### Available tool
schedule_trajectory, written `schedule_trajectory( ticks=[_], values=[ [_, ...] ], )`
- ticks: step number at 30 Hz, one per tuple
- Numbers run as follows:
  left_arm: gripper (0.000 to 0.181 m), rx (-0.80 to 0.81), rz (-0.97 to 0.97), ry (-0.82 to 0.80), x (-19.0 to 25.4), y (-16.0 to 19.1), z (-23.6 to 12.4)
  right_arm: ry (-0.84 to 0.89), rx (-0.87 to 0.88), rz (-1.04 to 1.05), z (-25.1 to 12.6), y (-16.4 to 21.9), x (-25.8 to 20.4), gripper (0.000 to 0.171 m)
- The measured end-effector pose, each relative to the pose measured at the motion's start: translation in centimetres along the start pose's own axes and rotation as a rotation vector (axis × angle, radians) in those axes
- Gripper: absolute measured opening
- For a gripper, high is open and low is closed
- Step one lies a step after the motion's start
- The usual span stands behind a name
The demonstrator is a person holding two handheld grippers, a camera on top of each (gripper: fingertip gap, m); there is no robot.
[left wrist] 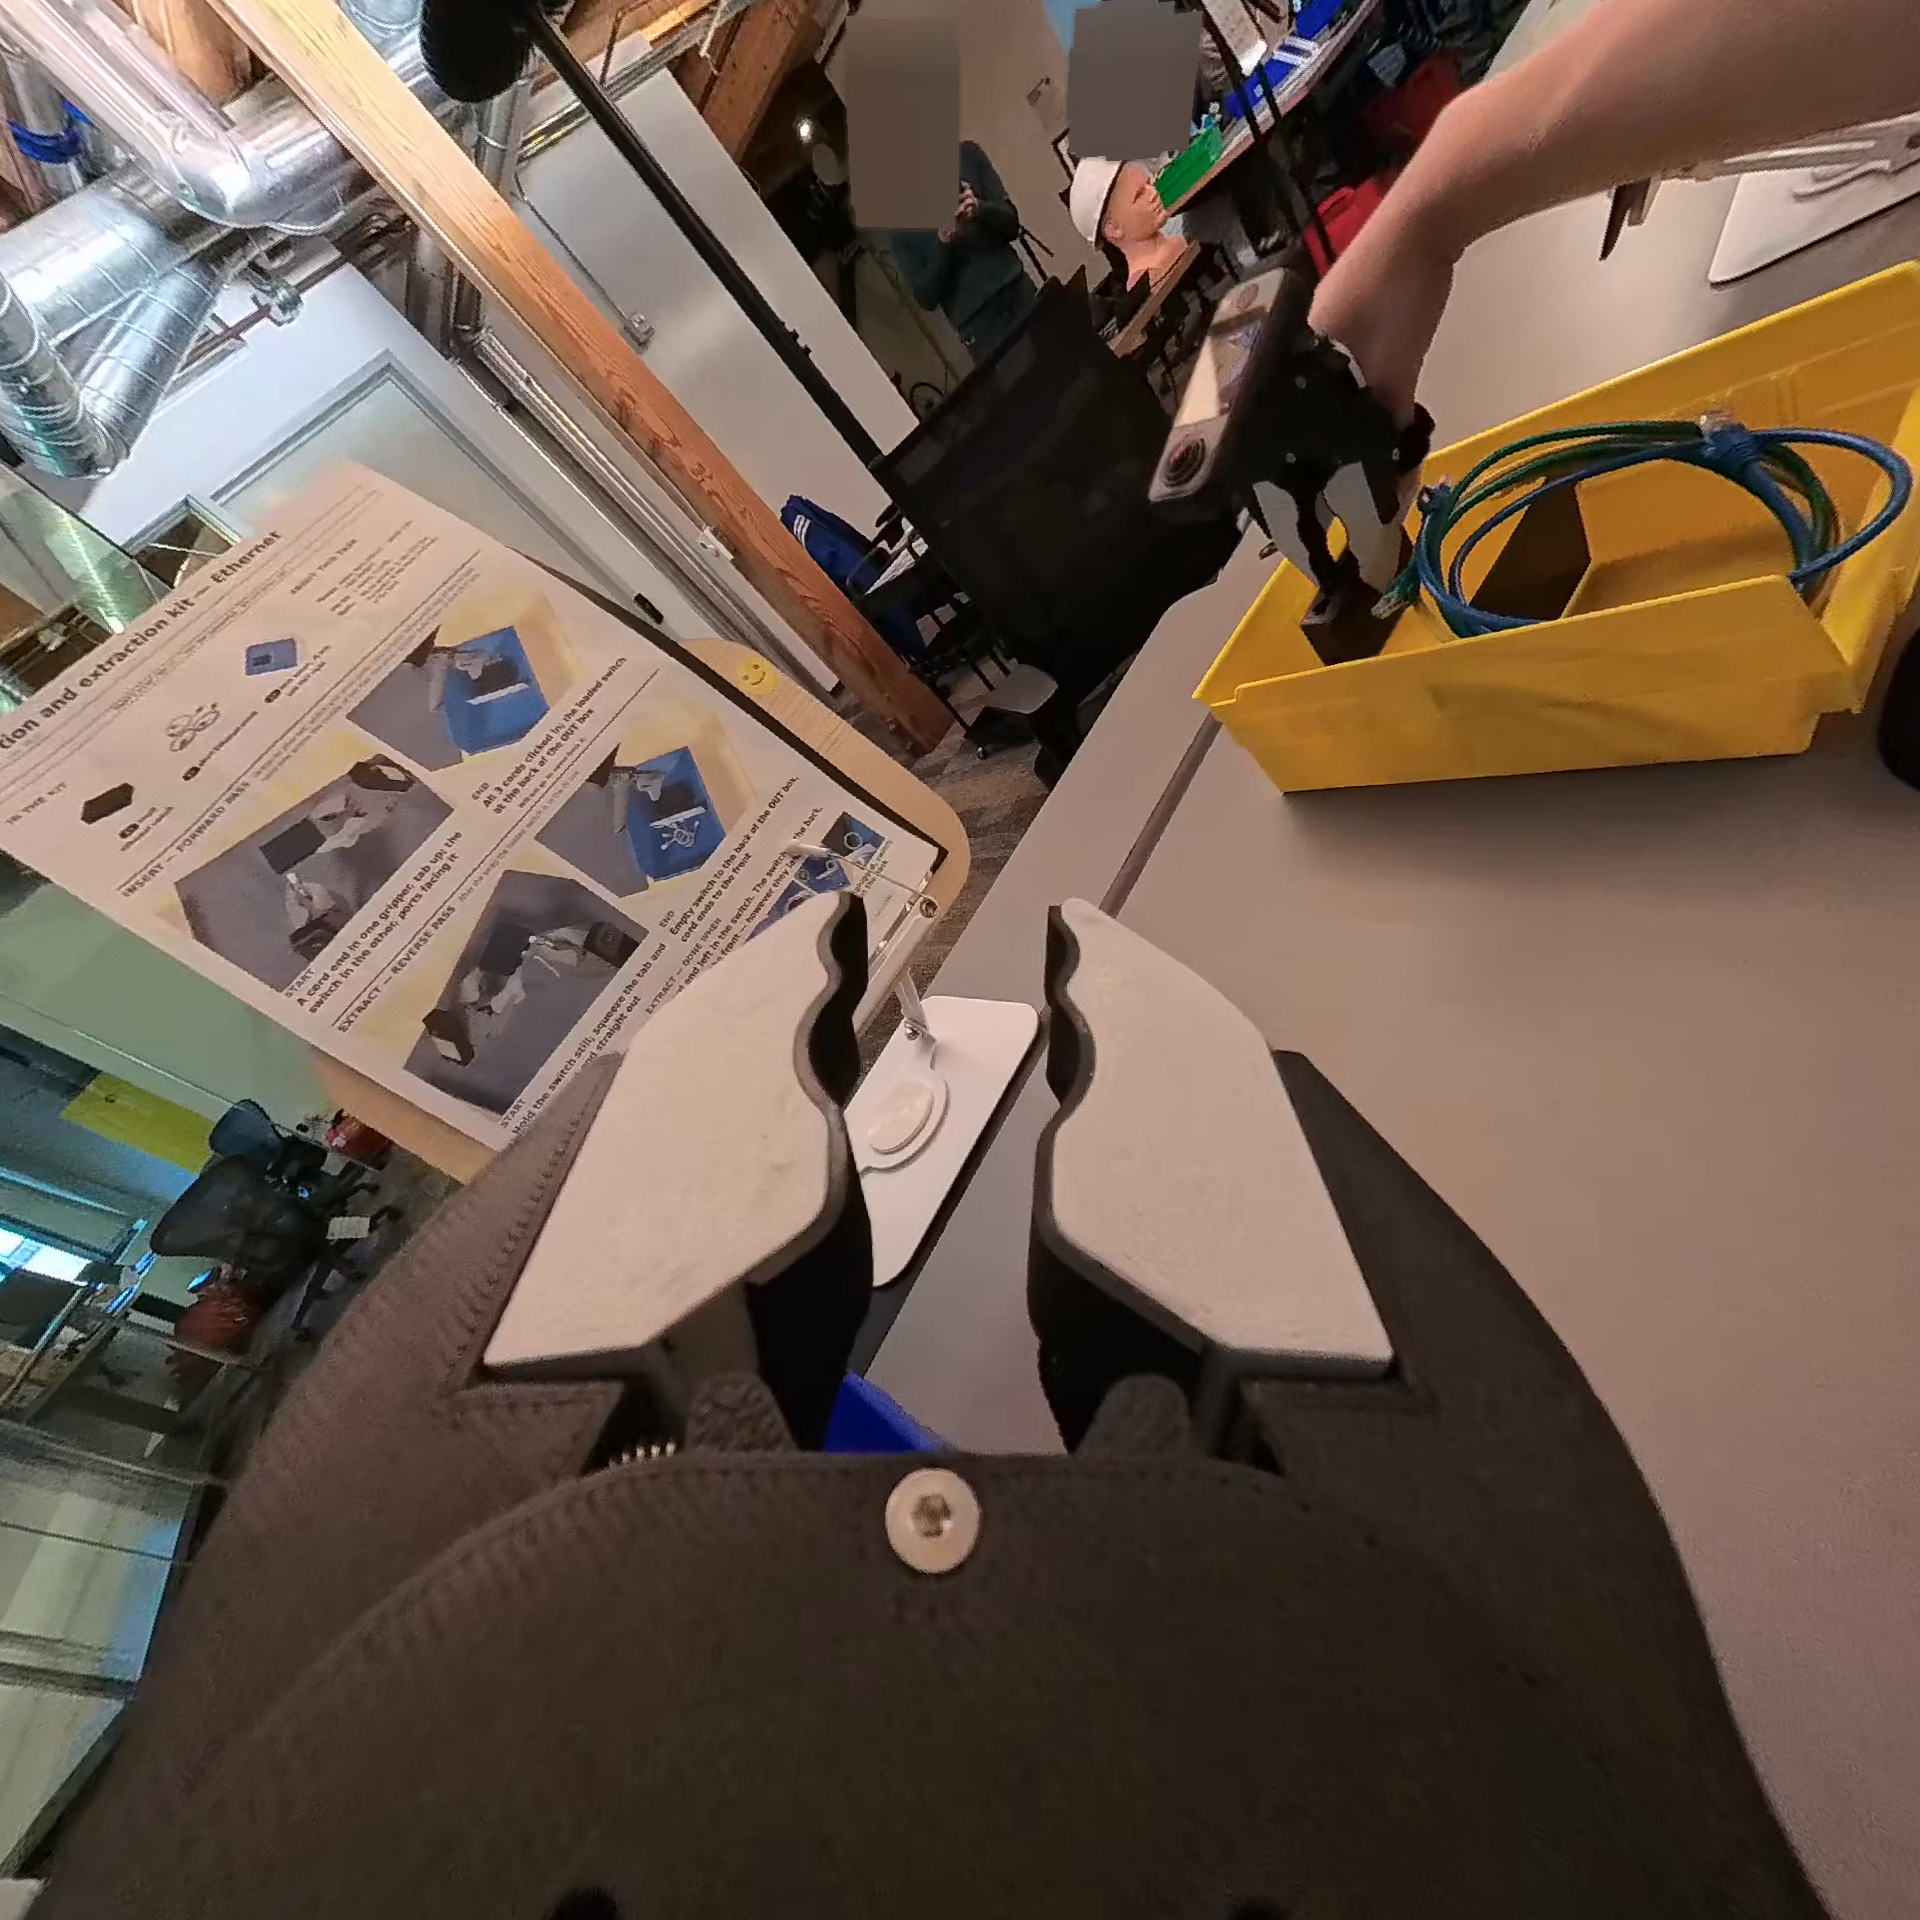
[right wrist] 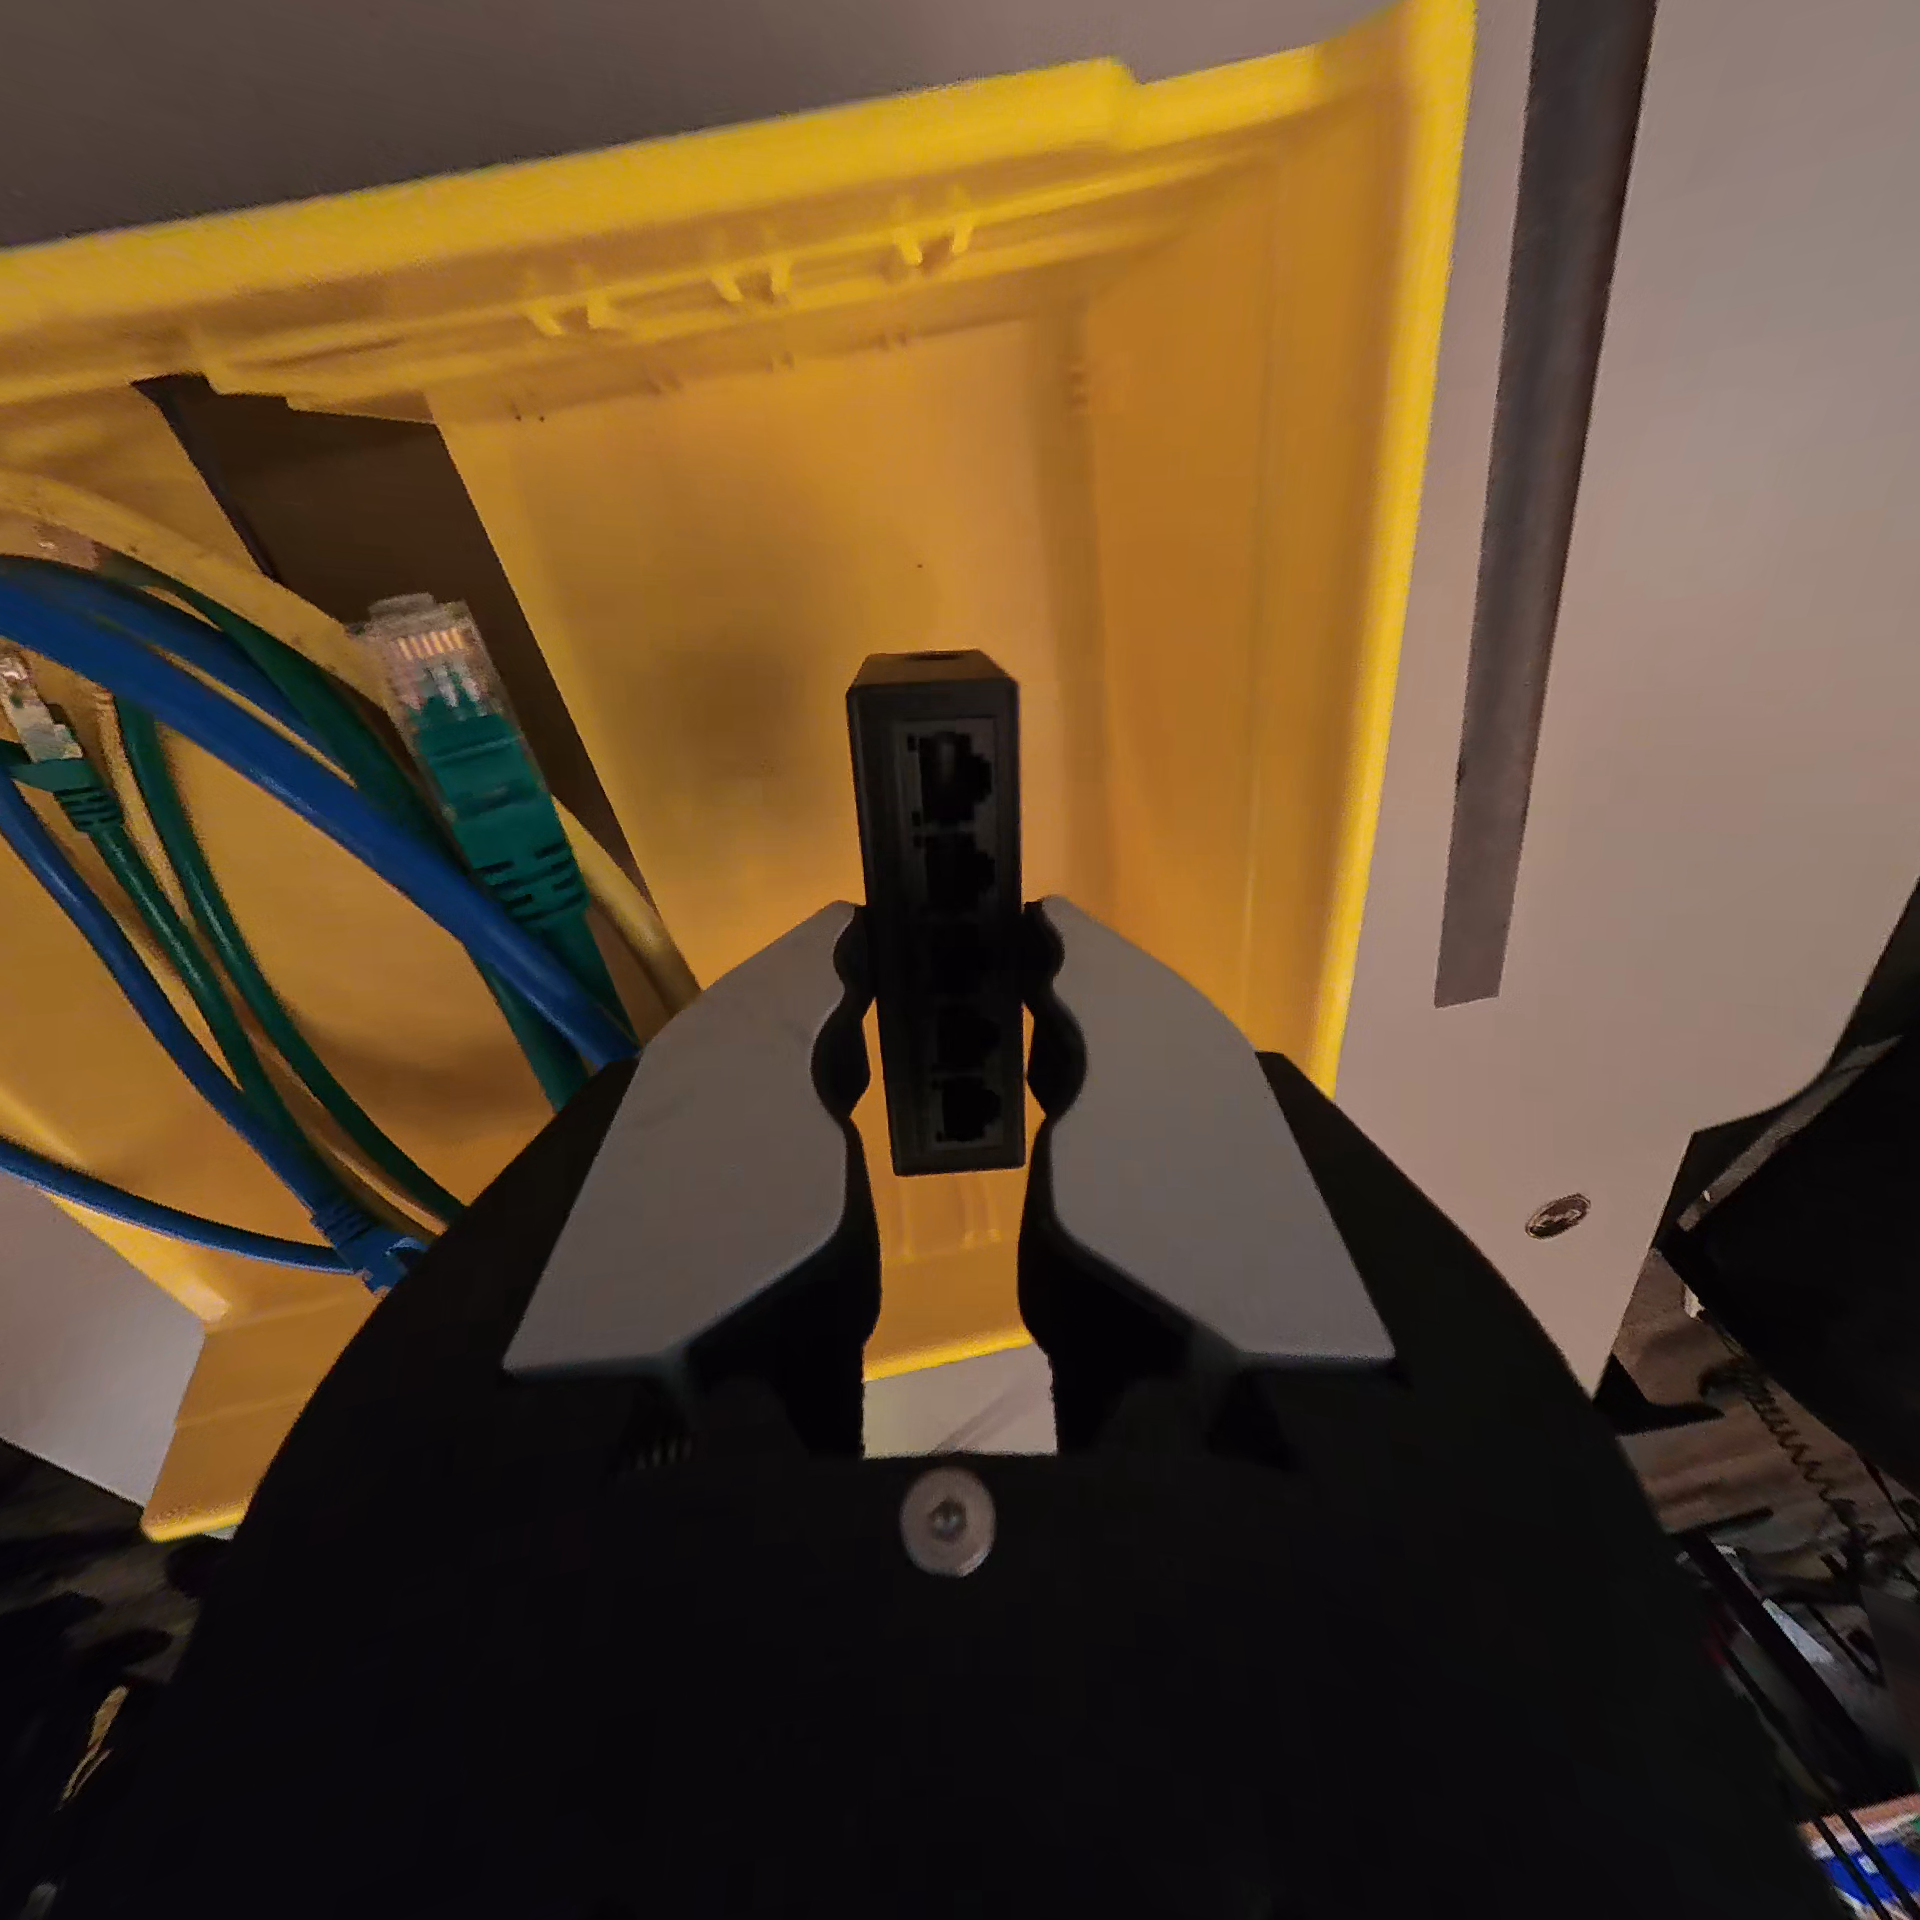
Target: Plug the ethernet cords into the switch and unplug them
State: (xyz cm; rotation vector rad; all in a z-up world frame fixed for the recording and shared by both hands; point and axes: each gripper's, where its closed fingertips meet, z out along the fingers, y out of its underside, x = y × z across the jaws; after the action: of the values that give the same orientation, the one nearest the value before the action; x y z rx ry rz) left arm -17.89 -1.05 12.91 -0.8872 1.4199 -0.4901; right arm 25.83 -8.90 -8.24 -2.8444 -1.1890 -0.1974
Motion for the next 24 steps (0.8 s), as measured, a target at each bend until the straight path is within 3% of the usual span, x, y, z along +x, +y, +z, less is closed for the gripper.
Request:
schedule_trajectory(
  ticks=[24],
  values=[
    [0.031, -0.019, -0.006, 0.002, -0.2, 0.6, 0.2, 0.005, -0.023, -0.034, 1.7, -0.7, 1.0, 0.029]
  ],
)
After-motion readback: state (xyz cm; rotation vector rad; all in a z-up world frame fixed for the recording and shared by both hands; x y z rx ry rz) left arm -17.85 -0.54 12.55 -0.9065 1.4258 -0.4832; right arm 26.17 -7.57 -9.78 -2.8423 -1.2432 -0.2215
